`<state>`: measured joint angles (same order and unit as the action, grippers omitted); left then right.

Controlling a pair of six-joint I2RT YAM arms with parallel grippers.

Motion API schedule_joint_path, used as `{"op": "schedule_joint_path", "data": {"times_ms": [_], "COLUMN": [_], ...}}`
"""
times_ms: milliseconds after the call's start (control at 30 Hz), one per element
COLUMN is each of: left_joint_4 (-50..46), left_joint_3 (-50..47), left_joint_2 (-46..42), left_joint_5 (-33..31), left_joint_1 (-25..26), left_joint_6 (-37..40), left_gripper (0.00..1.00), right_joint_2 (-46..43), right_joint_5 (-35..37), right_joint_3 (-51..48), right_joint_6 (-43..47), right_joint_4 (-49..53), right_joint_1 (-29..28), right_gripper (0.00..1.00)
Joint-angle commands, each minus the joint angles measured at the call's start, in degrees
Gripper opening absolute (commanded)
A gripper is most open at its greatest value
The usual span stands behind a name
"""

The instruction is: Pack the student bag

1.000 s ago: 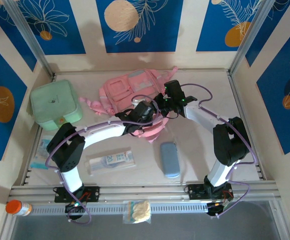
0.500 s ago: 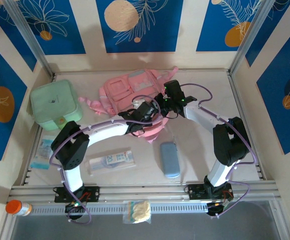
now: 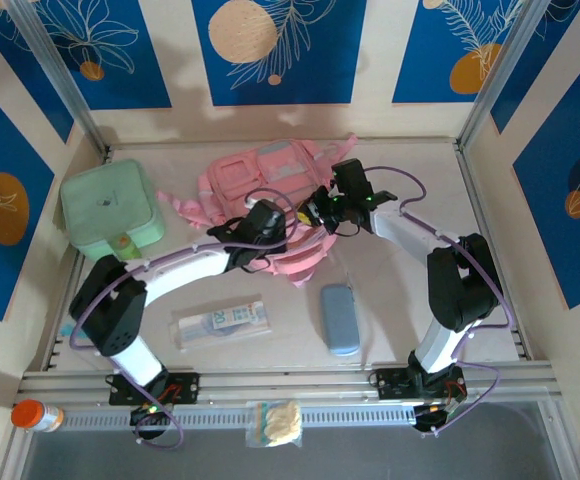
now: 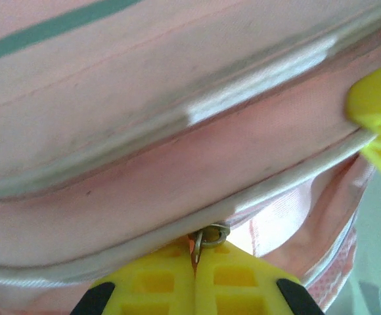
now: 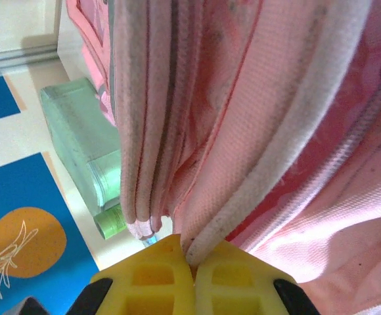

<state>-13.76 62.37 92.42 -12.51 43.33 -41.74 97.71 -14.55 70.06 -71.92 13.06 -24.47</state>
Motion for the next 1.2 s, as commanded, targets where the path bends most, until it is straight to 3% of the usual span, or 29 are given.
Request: {"op": "schedule_joint_path", "data": {"times_ms": [0, 200, 467, 733, 867, 1067, 1167], "left_joint_4": [-4.3, -3.4, 3.6, 6.3, 4.4, 0.7, -1.9], "left_joint_3": [-5.6, -11.6, -11.0, -10.1, -11.9, -17.6, -18.8], "left_joint_2": [-4.2, -7.9, -4.2, -3.8, -8.3, -16.5, -19.4], "left_joint_5": [-0.5, 3.4, 4.4, 12.5, 16.5, 19.2, 19.3], "left_joint_1": [-4.0, -12.6, -21.8, -22.2, -20.4, -17.1, -13.3], "left_joint_6": [3.7, 7.3, 11.1, 11.4, 11.6, 9.0, 8.5], "left_gripper": [0.00, 0.00, 0.00, 0.01, 0.27, 0.35, 0.39], "right_joint_2": [-2.5, -0.5, 1.8, 3.2, 1.9, -4.9, -9.4], "right_joint_5": [-3.3, -5.8, -8.4, -6.1, -4.8, 2.1, 11.1], "right_joint_3": [2.8, 5.8, 7.4, 9.2, 9.6, 6.8, 4.3], "right_joint_6": [3.1, 7.3, 10.8, 18.6, 24.2, 31.8, 34.5], "right_joint_4": [3.1, 6.4, 8.1, 11.2, 16.0, 27.5, 35.0], "right_joint_1": [2.6, 3.3, 3.5, 1.4, 1.0, -0.3, -2.7], "right_gripper": [0.00, 0.00, 0.00, 0.03, 0.35, 0.75, 0.94]}}
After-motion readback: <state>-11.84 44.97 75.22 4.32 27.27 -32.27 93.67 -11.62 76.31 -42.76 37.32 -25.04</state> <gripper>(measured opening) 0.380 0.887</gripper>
